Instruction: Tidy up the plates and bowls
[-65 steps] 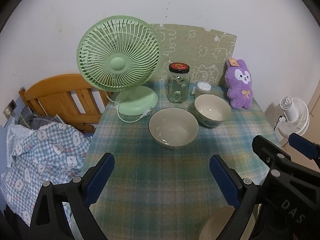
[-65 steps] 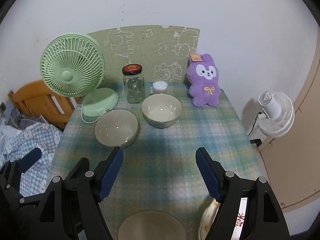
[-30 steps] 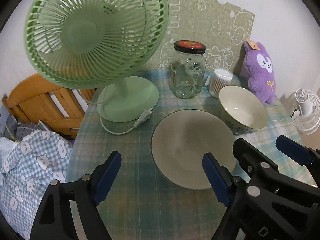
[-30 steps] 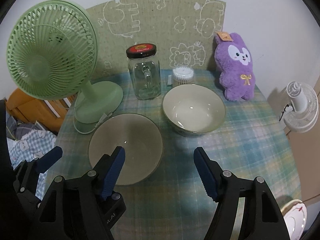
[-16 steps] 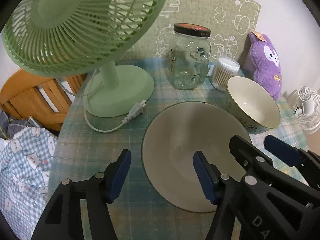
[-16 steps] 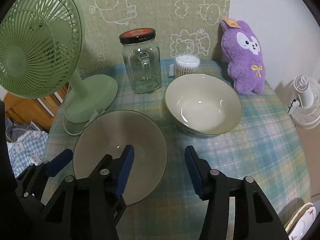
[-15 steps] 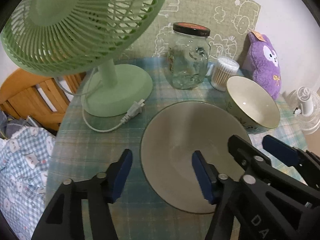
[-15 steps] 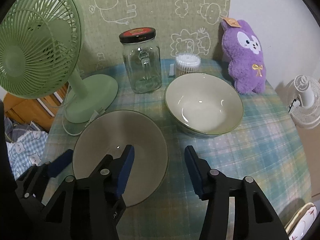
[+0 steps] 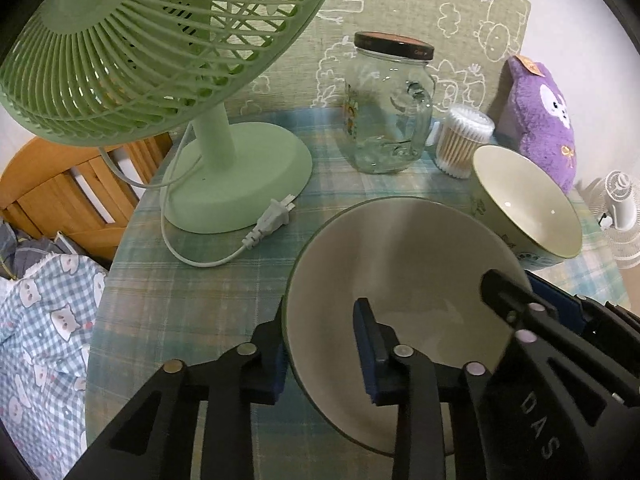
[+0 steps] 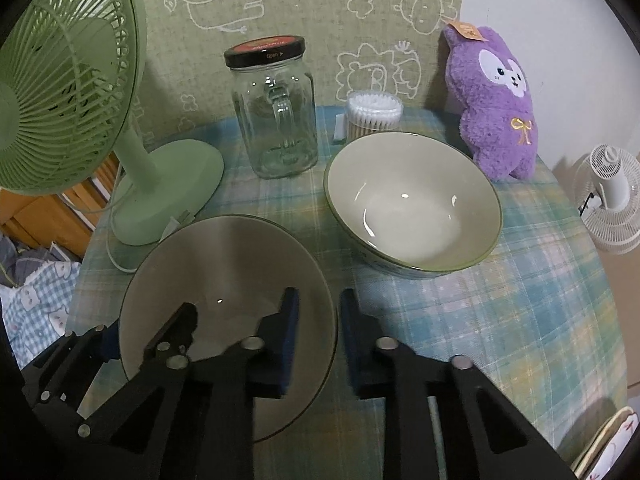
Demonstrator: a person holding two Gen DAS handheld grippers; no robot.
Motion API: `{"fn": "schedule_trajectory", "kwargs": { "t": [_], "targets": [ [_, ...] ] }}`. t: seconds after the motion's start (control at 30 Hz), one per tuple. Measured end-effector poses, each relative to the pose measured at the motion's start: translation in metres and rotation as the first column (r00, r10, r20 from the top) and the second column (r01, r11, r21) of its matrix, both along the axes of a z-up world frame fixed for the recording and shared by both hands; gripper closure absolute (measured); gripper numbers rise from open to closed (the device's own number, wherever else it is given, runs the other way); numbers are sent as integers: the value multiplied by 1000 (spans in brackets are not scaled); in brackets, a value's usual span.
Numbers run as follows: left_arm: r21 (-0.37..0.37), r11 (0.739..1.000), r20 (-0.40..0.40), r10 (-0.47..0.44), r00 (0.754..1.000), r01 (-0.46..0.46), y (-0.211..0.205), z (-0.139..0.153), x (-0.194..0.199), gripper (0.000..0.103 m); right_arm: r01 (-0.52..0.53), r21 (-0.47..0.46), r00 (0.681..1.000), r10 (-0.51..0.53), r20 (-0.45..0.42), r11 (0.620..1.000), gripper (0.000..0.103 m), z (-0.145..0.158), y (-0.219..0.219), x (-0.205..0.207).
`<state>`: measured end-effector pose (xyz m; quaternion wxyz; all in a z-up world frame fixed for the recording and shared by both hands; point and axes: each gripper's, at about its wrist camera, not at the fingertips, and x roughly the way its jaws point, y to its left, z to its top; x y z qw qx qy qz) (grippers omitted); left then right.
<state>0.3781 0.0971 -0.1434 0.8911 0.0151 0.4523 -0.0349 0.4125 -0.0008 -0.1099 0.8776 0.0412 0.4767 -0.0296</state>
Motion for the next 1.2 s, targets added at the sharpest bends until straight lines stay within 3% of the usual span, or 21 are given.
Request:
{"fn": "schedule_trajectory", "kwargs": {
  "t": [0.2, 1.2],
  "targets": [
    [15, 1000, 0, 11, 1000, -11, 1, -1, 0, 85, 0, -17, 1000, 0, 1, 1000, 83, 0, 2, 1],
    [15, 999, -4, 46, 999, -46, -4, 23, -61, 85, -49, -22, 999, 49, -13, 999, 83, 27, 0, -56]
  ]
}}
